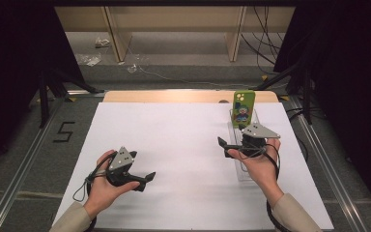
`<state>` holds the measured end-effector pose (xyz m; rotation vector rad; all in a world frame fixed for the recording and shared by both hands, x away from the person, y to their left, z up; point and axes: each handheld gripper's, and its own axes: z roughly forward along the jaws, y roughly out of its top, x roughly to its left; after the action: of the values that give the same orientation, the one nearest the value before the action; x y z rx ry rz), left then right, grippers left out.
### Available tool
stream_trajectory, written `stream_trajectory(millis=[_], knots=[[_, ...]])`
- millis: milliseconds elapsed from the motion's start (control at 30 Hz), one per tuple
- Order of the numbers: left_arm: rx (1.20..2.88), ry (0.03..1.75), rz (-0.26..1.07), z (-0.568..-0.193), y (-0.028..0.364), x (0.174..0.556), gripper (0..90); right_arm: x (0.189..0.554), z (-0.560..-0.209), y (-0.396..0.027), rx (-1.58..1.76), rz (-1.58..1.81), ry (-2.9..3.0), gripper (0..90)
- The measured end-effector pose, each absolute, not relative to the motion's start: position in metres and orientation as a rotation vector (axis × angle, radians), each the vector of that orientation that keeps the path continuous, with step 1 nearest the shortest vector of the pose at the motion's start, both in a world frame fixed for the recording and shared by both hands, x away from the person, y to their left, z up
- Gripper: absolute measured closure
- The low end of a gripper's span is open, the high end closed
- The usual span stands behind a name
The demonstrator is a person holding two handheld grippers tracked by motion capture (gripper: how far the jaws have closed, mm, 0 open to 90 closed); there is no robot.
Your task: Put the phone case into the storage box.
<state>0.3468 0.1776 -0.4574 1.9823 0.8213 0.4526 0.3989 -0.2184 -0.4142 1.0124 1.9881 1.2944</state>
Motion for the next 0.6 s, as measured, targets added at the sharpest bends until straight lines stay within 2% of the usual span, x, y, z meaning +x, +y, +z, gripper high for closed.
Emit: stream_trajectory(millis=[600], knots=[[1.981,0.822,0.451,-0.4571,0.1779,0.3468,0.6,0.3891,-0.4160,-0.2197,0.980,1.306,2.026,12.3]])
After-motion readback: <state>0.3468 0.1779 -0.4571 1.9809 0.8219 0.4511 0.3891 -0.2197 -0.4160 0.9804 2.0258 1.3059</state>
